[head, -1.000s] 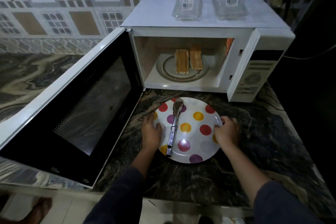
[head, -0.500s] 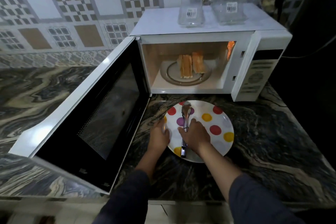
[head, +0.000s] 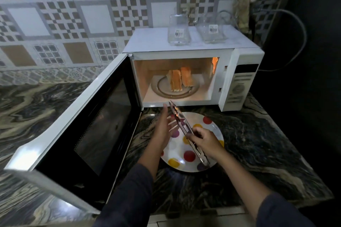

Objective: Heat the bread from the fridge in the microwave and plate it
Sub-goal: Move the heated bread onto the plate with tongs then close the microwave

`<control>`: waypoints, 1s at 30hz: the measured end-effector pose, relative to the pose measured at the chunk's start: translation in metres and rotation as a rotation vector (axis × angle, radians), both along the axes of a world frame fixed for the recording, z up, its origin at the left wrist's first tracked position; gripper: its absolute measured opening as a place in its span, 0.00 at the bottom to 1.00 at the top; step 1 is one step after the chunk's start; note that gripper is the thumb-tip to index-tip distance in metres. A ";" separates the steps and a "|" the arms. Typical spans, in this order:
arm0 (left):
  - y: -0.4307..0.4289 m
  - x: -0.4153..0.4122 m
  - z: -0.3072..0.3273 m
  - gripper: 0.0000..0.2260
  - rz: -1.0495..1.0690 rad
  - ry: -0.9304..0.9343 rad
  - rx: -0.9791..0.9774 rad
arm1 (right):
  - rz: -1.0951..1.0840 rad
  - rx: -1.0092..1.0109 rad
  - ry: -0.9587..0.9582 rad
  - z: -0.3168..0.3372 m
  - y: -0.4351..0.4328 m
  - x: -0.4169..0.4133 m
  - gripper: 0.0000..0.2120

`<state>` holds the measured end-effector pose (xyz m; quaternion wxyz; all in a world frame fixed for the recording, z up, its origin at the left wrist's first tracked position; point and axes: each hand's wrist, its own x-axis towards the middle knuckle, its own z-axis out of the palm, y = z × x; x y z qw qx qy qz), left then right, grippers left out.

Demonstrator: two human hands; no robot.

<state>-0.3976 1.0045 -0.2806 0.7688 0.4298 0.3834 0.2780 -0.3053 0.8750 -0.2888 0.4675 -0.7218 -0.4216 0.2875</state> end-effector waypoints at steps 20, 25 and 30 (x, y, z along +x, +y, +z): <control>-0.010 0.043 0.014 0.17 0.233 -0.140 -0.132 | 0.040 -0.115 0.132 -0.011 -0.044 0.020 0.10; -0.013 0.043 0.021 0.18 0.203 -0.120 -0.103 | 0.074 -0.202 -0.075 0.004 -0.026 0.014 0.15; -0.010 0.038 0.031 0.17 0.133 -0.088 -0.006 | 0.057 -0.176 -0.196 0.009 -0.002 0.001 0.15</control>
